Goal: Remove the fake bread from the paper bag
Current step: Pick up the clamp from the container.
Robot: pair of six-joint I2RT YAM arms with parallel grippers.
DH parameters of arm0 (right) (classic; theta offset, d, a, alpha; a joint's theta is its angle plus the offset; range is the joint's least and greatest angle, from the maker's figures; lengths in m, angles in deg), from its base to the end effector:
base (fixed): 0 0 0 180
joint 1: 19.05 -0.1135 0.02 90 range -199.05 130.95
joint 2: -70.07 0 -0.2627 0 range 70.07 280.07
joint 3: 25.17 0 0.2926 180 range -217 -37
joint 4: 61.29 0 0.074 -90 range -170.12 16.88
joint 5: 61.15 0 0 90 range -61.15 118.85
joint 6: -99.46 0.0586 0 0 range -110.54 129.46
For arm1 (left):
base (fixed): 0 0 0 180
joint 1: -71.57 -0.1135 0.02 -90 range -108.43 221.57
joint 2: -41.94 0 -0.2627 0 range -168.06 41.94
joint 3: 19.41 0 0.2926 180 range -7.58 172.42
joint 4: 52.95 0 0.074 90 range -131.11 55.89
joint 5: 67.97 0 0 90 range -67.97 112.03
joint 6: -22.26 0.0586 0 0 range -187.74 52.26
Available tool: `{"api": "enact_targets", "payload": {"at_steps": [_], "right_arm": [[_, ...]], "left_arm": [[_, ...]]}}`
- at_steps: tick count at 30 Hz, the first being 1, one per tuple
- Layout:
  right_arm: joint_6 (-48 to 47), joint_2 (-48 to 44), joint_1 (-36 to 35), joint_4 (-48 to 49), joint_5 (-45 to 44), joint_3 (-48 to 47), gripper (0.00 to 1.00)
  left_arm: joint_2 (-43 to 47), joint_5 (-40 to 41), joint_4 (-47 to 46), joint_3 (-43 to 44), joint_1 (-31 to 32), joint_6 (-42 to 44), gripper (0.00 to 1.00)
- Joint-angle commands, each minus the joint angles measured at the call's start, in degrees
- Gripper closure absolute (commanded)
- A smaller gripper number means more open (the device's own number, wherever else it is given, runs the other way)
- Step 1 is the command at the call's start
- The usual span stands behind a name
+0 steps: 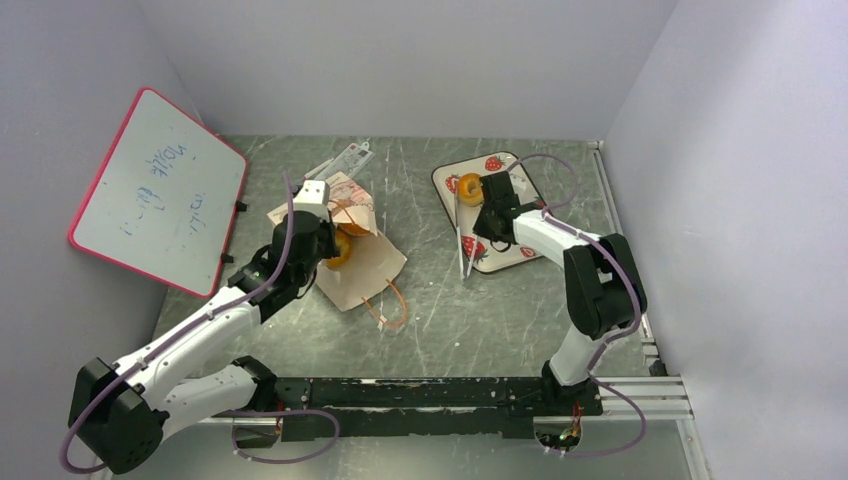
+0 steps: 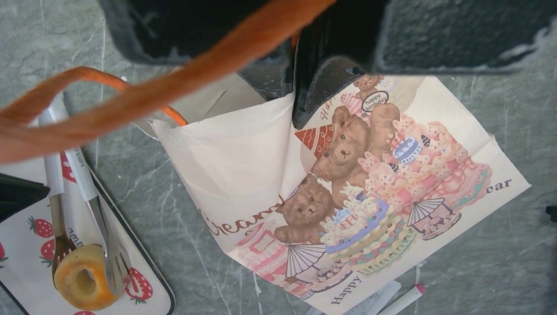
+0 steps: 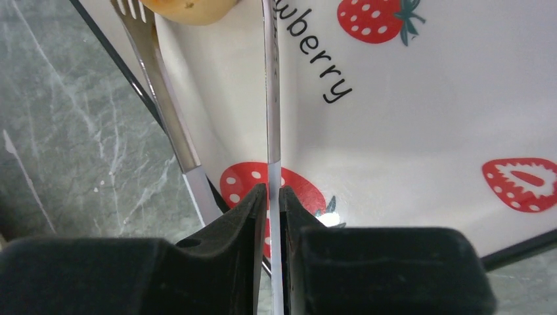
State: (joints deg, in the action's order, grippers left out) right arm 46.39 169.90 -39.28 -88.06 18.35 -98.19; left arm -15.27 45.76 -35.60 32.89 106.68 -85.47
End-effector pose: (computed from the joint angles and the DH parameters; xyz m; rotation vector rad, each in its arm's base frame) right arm 0.3829 0.1297 0.1345 0.4365 2.4552 0.1911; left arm 0.2487 -0.1460 0.2609 0.0223 1.9305 -0.2113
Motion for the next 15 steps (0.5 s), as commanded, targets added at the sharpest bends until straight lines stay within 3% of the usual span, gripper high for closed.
{"api": "enact_targets", "payload": {"at_steps": [1,8,15], "right_arm": [[-1.2,-3.6,-0.3,-1.1,-3.7,0.8,0.83],[-2.9,-4.9,-0.3,-2.3,-4.1,-0.4,0.84],[-3.4,0.1,-0.6,-1.0,-1.7,-0.7,0.67]], "left_arm": [[-0.9,-0.8,-0.8,2.0,-0.4,0.6,0.93],[-2.3,-0.7,-1.7,3.3,-0.6,1.6,0.93],[-2.8,-1.1,-2.0,3.0,-1.3,1.4,0.93]]}}
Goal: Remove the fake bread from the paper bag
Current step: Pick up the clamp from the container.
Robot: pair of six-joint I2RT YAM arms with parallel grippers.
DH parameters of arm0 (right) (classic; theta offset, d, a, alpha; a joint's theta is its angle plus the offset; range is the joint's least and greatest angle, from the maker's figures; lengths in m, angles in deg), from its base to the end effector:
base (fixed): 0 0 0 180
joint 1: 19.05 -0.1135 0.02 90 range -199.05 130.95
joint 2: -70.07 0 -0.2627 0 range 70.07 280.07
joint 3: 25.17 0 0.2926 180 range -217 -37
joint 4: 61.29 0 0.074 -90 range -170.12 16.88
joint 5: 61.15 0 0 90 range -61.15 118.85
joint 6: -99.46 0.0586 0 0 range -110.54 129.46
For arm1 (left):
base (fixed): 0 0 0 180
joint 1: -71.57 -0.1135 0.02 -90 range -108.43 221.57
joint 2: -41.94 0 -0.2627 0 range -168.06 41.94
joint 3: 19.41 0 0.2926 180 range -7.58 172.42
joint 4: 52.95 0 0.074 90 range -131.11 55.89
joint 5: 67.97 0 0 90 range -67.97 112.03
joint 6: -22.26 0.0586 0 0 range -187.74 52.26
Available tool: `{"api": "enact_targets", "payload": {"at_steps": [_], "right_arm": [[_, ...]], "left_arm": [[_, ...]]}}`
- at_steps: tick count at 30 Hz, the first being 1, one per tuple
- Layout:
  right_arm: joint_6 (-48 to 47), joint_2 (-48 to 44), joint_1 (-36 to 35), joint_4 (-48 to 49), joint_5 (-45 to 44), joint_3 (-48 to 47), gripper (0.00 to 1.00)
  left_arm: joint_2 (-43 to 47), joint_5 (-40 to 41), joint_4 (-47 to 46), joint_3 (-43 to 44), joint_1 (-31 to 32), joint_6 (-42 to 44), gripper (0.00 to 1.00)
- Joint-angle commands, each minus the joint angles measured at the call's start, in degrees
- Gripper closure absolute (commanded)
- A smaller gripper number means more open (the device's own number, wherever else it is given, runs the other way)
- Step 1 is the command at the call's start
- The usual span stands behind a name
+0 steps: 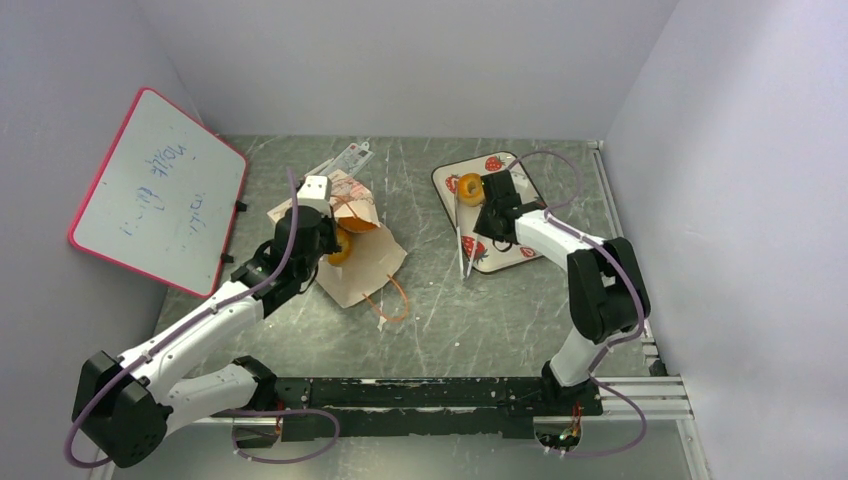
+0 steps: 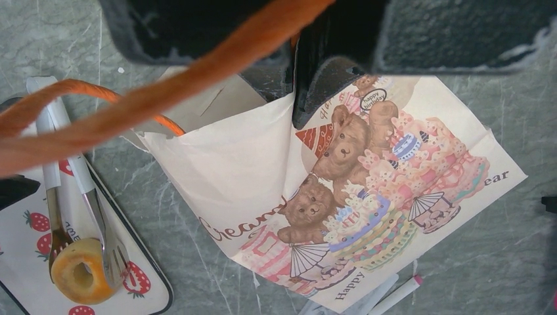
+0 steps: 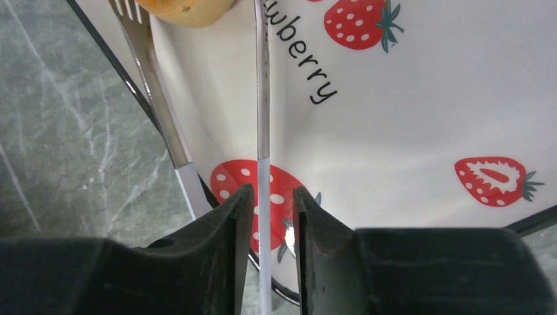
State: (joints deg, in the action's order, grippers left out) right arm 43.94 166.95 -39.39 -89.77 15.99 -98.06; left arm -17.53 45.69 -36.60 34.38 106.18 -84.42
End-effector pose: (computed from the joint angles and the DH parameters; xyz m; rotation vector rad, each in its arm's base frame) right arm 0.3783 0.1263 0.1514 0.3959 2.4275 0.1385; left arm 0.2570 -0.1488 0.2629 0.0312 1.9262 -0.1963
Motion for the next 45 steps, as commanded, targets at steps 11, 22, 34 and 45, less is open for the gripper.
{"api": "enact_targets", "payload": {"at_steps": [11,22,34,45], "right_arm": [[-1.4,9.5,-1.5,2.7,-2.1,-1.8,1.0],[-2.2,3.1,-2.3,0.1,-9.0,-2.8,1.0],[-4.5,1.7,-4.3,-2.0,-10.9,-6.6,1.0],[-6.7,-2.7,-6.3,-2.4,-14.9,-2.9,1.0]], "left_arm": [[-0.3,-2.2,-0.2,1.3,-2.8,1.2,0.93],[-0.4,-4.1,-0.8,1.3,-4.1,1.1,0.93],[1.0,-4.0,0.1,1.2,-4.2,0.8,0.93],[0.8,-3.7,1.0,2.3,-4.2,1.3,0.93]]}}
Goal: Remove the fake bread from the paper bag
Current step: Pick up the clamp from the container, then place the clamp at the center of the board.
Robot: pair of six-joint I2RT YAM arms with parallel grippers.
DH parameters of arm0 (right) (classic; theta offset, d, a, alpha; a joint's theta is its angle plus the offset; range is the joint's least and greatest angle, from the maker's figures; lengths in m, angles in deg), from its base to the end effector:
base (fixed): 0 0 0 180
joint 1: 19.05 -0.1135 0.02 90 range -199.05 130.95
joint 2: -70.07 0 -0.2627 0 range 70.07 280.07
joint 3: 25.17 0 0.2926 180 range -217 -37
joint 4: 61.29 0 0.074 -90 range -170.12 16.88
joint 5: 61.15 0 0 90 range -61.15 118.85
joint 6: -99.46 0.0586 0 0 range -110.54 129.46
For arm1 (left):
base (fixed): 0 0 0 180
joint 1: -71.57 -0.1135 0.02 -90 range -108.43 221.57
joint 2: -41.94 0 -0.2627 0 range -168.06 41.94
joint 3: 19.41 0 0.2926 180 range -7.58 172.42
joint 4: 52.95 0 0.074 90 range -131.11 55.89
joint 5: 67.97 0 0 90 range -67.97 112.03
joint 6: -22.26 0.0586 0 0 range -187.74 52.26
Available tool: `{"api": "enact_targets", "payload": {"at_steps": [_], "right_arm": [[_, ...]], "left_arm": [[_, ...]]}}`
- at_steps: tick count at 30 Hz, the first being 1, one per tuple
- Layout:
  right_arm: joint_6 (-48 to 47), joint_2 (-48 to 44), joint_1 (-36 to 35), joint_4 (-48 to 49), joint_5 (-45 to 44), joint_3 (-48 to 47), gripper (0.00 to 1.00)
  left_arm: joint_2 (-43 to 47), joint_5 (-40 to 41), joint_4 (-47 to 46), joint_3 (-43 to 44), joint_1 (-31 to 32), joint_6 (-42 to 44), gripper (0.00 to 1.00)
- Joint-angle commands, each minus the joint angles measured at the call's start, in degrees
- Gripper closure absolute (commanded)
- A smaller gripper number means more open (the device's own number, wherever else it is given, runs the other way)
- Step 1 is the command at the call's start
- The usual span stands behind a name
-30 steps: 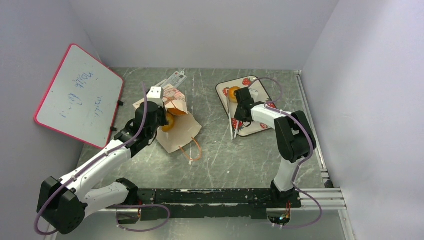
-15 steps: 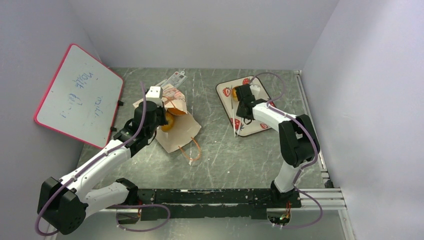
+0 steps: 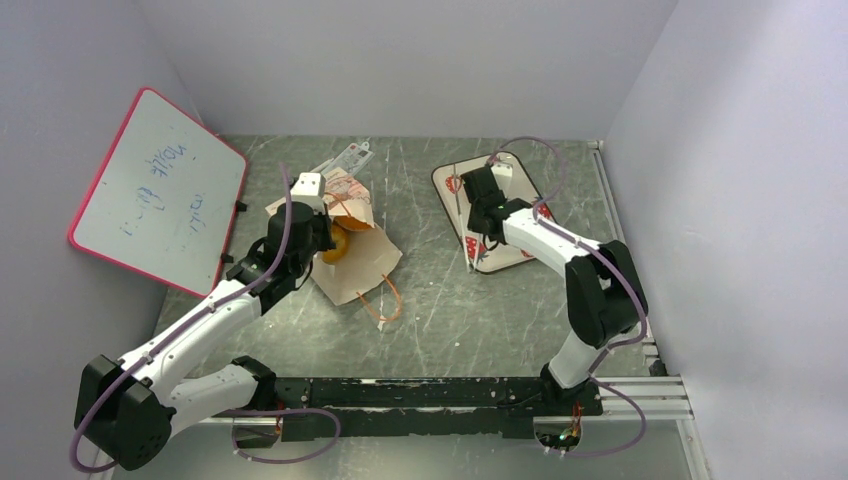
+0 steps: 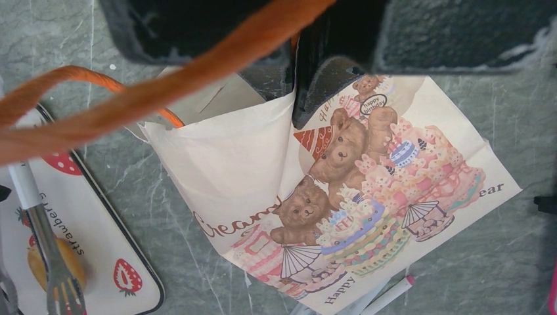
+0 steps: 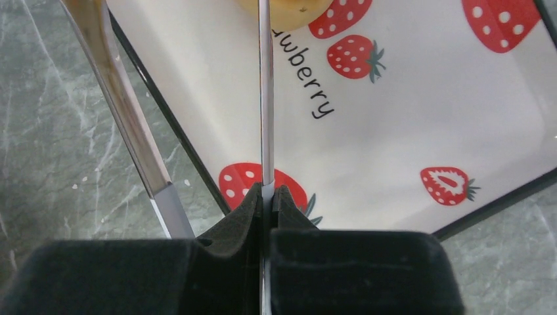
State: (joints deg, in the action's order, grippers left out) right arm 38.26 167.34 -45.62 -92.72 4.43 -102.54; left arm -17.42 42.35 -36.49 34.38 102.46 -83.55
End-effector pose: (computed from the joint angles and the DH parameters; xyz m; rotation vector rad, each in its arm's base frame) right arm 0.3757 0.1608 0.1751 0.2247 2.3519 -0.0674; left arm 0.2652 -0.1349 0.2628 0.0220 1.9351 -0.1972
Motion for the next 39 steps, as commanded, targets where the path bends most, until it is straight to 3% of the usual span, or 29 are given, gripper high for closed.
{"api": "enact_targets", "payload": {"at_steps": [1,10,27,39], "right_arm": [[-1.3,-3.4,-0.1,0.6,-4.0,2.0,1.0],[-5.6,-7.6,-1.4,-0.6,-3.5,2.6,1.0],[-4.9,-25.4,-18.5,-8.8,0.0,14.7,1.0],[-2.3,-24.7,-30.2,-8.7,0.4,17.3,1.0]], "left_arm": [[0.6,-0.2,1.1,2.4,-0.5,0.6,0.93],[-1.9,0.4,0.5,4.4,-0.9,1.8,0.93],[-15.9,-3.2,-2.9,12.5,-1.4,1.1,0.93],[-18.6,-2.7,-2.7,13.8,-1.0,-0.9,0.93]]}}
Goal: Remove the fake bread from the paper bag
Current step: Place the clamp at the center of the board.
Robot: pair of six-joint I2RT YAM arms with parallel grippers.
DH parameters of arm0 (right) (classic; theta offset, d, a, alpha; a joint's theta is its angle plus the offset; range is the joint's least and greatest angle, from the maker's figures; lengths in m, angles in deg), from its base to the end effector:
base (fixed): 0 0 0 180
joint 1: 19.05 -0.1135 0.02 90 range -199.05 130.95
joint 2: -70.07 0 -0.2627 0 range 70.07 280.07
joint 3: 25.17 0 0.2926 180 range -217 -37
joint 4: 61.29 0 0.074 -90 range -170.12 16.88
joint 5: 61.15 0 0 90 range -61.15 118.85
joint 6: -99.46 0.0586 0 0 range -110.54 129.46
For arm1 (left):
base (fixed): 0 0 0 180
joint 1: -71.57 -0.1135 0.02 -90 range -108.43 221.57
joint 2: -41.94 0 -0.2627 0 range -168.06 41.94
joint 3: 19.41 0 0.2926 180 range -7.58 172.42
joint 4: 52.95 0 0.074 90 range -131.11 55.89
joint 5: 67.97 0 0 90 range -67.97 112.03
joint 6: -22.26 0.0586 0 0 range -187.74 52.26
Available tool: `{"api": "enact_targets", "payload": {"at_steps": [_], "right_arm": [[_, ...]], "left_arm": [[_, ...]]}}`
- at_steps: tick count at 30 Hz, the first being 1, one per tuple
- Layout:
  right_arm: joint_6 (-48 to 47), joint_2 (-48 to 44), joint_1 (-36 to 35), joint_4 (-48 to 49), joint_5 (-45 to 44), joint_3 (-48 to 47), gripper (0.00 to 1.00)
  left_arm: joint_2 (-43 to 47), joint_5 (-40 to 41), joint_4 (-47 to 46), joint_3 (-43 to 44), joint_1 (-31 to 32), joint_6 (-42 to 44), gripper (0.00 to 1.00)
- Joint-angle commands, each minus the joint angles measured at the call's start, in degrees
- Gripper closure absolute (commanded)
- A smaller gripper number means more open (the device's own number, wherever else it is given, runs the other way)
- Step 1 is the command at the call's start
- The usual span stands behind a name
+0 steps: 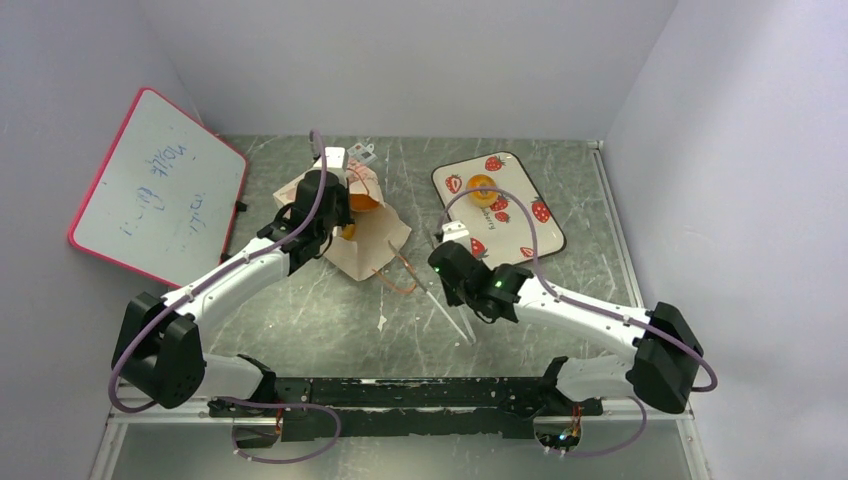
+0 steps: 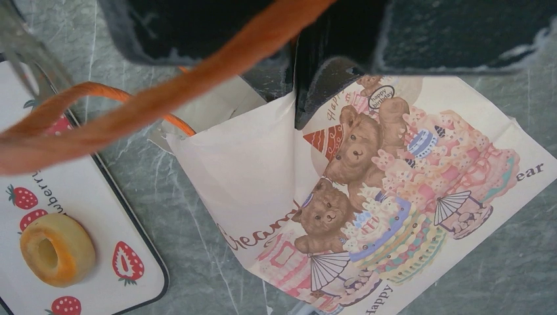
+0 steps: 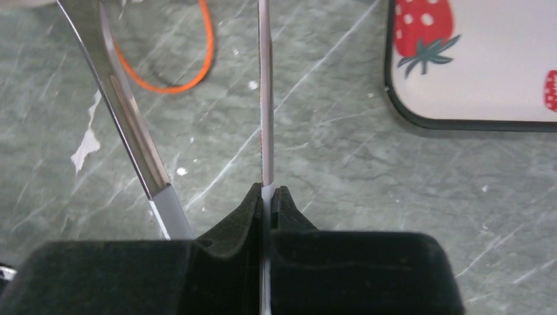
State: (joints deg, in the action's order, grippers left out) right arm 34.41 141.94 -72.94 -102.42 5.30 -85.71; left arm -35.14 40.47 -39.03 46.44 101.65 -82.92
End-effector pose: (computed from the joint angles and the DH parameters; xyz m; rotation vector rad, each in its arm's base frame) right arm 0.1975 0.2310 0.2044 -0.4319 2.3492 0.1305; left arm 0.3256 -0.1672 0.2575 0.0543 1.9899 -0.1873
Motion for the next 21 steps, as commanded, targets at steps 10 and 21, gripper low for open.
{"api": "enact_targets", "payload": {"at_steps": [10,21], "right_arm": [[0.3,6.3,-7.3,5.8,1.0,-1.2,1.0],[-2.0,13.1,-8.1,9.3,0.6,-4.8,1.0]], "left_arm": [[-0.5,0.4,1.9,2.7,0.7,-1.3,0.93],[1.6,-0.3,3.0,1.2,1.1,-0.3,0.93]]}}
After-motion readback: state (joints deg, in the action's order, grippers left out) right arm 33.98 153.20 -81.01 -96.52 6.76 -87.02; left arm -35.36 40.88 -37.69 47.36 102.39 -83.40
